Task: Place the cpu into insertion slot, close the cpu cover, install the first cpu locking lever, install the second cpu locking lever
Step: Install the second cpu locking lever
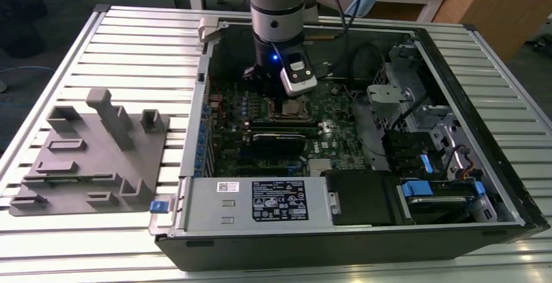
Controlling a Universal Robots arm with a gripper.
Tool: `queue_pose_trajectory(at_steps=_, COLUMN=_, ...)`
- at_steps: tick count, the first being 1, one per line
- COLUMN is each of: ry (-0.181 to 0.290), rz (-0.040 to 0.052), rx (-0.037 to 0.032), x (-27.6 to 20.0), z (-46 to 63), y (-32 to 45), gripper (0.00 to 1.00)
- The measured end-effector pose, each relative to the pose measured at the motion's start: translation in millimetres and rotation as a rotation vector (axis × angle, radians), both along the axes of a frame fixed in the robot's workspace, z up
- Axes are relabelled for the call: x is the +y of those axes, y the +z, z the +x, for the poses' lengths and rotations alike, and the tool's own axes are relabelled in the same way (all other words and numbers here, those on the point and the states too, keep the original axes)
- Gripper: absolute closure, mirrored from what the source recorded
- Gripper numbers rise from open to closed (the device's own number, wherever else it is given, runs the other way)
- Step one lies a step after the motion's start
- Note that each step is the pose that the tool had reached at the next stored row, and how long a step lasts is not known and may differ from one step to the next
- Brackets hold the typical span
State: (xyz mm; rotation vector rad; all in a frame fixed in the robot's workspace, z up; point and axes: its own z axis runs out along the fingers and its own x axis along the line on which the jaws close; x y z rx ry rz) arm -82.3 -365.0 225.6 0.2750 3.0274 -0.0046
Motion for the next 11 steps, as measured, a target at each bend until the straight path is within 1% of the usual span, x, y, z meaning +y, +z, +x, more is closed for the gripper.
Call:
queue_pose_trajectory(at_steps=6, ry=0.000, rz=0.0008, rx=0.0001, x=-1.6, z=-6.5, y=-2.0, gripper=0.89)
queue_pose_trajectory(at_steps=8, ry=0.000, rz=0.0008, rx=0.0001, x=-3.5, z=-7.6, y=-2.2, gripper=0.89)
queue_pose_trajectory(at_steps=11, ry=0.000, rz=0.0008, rx=0.0001, x=-7.7, z=-8.5, y=-2.5, gripper=0.89)
